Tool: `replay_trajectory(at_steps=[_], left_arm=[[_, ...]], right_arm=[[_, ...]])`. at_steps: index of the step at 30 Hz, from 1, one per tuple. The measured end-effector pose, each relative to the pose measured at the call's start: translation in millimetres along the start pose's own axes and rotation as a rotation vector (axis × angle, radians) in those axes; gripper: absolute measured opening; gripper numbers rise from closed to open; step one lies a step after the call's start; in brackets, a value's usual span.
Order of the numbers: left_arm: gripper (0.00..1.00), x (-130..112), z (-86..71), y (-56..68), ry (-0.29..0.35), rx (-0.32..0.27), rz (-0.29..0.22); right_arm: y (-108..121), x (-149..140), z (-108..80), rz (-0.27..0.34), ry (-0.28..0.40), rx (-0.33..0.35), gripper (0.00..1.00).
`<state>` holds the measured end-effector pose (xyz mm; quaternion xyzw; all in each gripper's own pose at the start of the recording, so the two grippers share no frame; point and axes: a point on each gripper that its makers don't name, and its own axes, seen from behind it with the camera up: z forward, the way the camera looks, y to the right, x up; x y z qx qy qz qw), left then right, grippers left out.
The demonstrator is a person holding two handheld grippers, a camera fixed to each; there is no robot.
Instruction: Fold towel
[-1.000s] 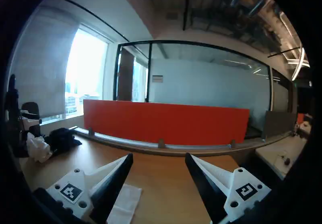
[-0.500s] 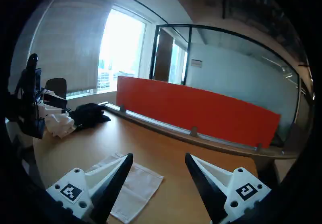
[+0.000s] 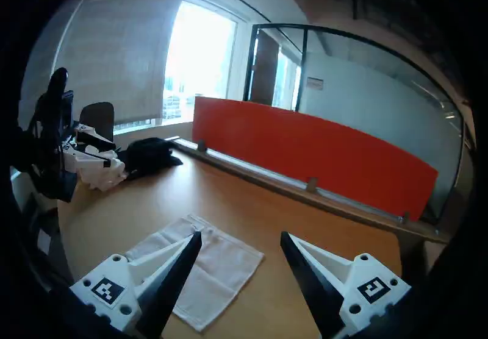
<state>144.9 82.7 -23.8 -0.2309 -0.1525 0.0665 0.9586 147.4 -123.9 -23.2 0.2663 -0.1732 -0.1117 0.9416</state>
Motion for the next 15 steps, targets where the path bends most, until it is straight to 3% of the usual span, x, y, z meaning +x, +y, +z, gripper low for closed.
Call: replay_trajectory(at_steps=[15], left_arm=[[0.96,-57,15.6,20.4,-0.087,-0.043,-0.006]], right_arm=[[-16,-55,10.6,0.015,-0.08,0.03,1.0]])
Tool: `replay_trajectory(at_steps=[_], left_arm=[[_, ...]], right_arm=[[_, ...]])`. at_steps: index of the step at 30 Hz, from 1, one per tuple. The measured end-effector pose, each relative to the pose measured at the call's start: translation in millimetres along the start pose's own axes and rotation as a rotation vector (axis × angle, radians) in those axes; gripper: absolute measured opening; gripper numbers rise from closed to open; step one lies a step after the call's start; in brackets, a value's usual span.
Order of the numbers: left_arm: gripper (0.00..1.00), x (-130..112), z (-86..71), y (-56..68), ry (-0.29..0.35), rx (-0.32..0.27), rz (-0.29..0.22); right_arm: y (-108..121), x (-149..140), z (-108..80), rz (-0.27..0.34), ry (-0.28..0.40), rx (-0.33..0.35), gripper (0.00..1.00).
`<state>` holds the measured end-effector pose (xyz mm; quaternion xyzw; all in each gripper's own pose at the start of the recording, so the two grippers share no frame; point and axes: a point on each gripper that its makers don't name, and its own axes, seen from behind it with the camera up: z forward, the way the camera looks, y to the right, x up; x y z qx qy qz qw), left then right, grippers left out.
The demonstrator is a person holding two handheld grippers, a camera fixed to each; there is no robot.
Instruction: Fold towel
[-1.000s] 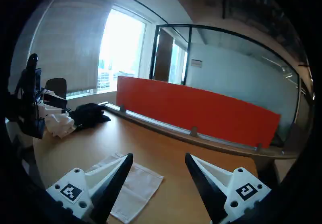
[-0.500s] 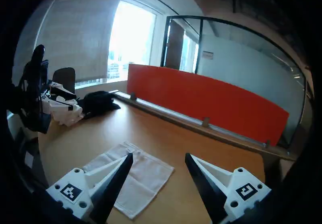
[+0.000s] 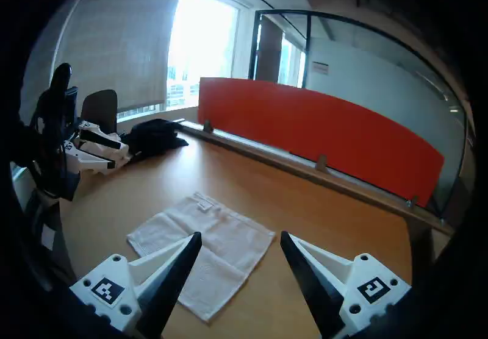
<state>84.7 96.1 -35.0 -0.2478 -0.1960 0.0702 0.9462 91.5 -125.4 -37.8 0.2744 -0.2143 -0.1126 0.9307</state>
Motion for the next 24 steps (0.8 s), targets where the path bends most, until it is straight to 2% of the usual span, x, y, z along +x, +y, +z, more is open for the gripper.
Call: replay_trajectory(at_steps=[18,24], left_arm=[[0.96,-82,36.0,29.0,-0.138,-0.058,-0.026],[0.96,-106,45.1,34.3,-0.187,-0.077,-0.012]], right_arm=[[-22,-83,28.5,0.029,-0.116,0.044,1.0],[-31,-110,36.5,0.031,-0.159,0.063,1.0]])
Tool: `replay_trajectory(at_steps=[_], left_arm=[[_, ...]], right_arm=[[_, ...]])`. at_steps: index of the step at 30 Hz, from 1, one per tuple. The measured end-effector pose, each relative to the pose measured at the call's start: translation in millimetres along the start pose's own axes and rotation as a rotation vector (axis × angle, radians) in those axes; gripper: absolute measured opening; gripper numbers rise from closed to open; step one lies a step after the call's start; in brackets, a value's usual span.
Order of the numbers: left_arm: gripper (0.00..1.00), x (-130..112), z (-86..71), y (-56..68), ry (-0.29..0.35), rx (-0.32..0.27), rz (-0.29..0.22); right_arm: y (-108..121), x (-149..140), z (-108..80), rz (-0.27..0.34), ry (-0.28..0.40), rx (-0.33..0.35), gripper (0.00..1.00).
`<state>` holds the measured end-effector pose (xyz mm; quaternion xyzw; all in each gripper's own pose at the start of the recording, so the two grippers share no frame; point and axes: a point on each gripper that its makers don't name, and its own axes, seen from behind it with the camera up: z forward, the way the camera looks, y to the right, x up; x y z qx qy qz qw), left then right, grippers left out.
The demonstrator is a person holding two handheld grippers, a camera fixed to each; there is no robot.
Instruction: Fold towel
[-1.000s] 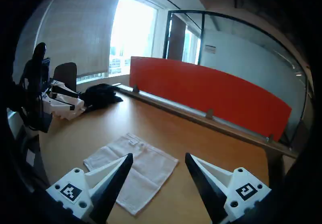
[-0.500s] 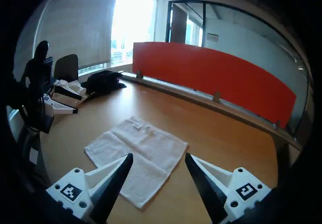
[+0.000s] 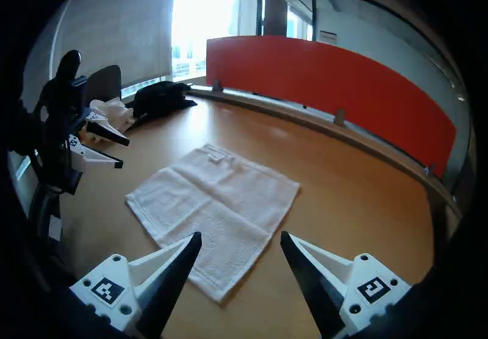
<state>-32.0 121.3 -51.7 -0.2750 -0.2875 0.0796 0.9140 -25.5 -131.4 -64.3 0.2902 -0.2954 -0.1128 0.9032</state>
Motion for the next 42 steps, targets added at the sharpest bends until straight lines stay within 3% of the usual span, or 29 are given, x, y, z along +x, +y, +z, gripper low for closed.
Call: replay_trajectory(at_steps=[12,24,42], left_arm=[[0.96,-41,22.7,12.0,-0.095,-0.049,0.002],[0.96,-75,37.1,22.6,-0.181,-0.084,0.013],[0.96,-90,43.0,33.0,-0.217,-0.113,0.061]], right_arm=[[-11,-48,21.0,0.006,-0.09,0.032,1.0],[-18,-81,27.2,0.003,-0.16,0.062,1.0],[-18,-106,29.2,-0.022,-0.208,0.079,1.0]])
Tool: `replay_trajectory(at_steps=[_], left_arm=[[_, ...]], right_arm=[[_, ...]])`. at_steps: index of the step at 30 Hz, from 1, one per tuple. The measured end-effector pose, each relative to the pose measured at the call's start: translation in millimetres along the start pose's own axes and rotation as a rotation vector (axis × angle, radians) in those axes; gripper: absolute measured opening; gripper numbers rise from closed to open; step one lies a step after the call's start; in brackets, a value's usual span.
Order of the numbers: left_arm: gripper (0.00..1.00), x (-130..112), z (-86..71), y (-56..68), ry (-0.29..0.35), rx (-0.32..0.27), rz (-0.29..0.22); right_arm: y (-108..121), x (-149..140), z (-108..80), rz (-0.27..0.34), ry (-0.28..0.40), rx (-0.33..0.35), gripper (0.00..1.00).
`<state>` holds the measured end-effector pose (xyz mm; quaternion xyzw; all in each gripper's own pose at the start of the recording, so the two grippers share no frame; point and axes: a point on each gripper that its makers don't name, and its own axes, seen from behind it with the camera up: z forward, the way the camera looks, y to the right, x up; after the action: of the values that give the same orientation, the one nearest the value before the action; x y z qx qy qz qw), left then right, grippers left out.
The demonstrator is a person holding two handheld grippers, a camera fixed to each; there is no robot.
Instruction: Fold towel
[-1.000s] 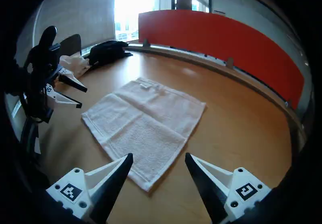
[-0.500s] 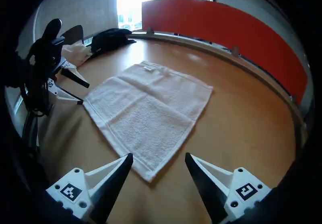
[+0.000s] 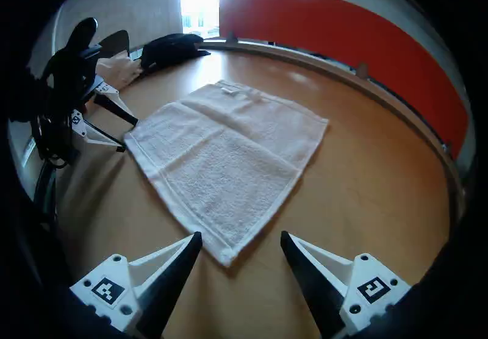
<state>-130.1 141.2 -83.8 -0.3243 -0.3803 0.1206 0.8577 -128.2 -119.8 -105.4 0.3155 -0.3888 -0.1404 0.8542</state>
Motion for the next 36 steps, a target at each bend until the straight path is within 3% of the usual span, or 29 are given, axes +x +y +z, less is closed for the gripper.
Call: replay_trajectory(at_steps=[27,31,36], left_arm=[[0.96,-2.4,0.9,0.0,-0.005,0.025,0.026],[0.95,-2.2,0.8,0.4,-0.008,0.028,0.023],[0.83,-2.4,0.7,0.7,-0.012,0.033,0.019]], right_arm=[[-5.8,-4.6,6.2,-0.02,0.002,0.027,0.84],[-6.8,-4.2,7.2,-0.02,0.001,0.03,0.74],[-8.4,-4.3,8.3,-0.023,0.0,0.035,0.59]])
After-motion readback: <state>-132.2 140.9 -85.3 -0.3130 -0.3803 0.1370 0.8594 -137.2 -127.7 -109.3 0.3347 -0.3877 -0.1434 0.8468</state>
